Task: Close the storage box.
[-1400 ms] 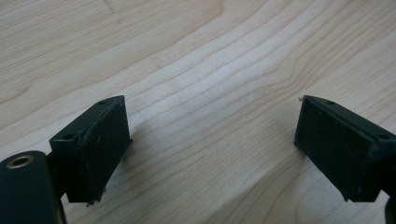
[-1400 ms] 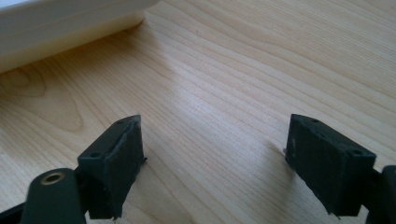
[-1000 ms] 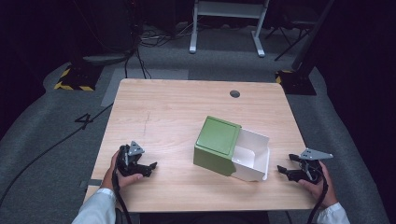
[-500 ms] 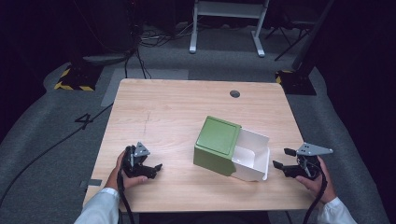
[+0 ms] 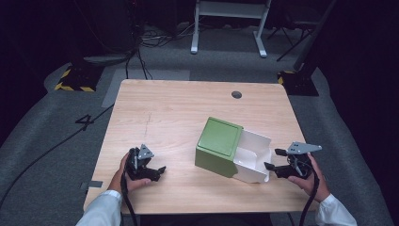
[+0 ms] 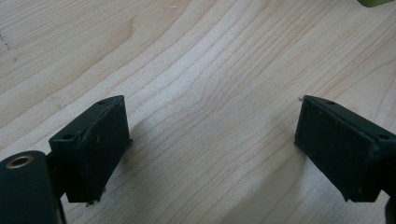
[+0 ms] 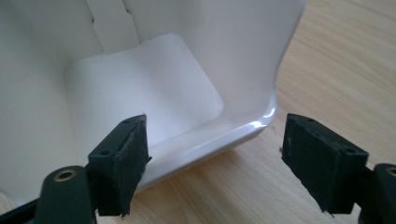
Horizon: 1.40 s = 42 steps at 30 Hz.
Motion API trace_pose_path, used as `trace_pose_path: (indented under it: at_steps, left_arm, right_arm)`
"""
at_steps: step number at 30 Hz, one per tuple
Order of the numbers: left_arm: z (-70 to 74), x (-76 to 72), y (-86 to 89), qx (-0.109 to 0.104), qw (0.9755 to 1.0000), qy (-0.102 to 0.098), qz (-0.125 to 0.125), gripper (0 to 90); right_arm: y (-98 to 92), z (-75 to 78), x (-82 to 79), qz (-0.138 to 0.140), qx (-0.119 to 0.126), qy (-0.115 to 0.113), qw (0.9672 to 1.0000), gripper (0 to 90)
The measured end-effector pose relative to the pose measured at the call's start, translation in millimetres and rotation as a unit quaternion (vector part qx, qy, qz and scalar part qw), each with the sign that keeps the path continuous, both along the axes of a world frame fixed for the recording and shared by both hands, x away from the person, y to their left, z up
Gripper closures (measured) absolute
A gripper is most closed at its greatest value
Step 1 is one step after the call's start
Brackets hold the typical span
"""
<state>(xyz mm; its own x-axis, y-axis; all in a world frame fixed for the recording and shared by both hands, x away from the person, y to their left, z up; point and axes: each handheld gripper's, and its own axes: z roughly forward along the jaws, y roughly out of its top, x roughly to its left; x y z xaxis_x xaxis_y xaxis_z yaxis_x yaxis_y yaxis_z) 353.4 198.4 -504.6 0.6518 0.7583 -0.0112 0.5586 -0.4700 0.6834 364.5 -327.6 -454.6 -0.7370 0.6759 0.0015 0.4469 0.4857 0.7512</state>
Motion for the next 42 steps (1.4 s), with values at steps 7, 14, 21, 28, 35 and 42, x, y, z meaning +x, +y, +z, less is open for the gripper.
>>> trace_pose_path:
  at_steps: [7,14,21,28,35,42]
  left_arm:
    - [-0.1,0.0,-0.8,0.000,1.0000,-0.001,-0.001,10.3]
    - [0.0,0.0,-3.2,0.000,1.0000,0.000,-0.002,10.3]
    - [0.2,0.6,-13.2,0.002,0.9998,-0.001,-0.018,10.3]
    - [-0.1,0.8,-17.3,-0.002,0.9998,0.001,-0.020,10.3]
    - [-0.1,1.0,-17.8,-0.002,0.9997,0.002,-0.024,10.3]
    - [0.0,2.1,-18.4,0.000,0.9996,0.000,-0.029,10.3]
  right_arm:
    - [5.8,-12.3,4.1,-0.013,0.010,0.028,0.9995,17.5]
    - [13.4,-15.9,5.9,-0.035,-0.001,0.026,0.9990,17.4]
    - [24.0,-16.3,10.7,-0.035,-0.015,0.016,0.9992,22.3]
    - [35.1,-16.6,18.3,-0.038,-0.017,0.012,0.9991,24.3]
    - [52.3,-15.3,26.7,-0.029,-0.025,0.009,0.9992,34.5]
    - [63.1,-11.9,35.5,-0.033,-0.035,-0.005,0.9988,43.2]
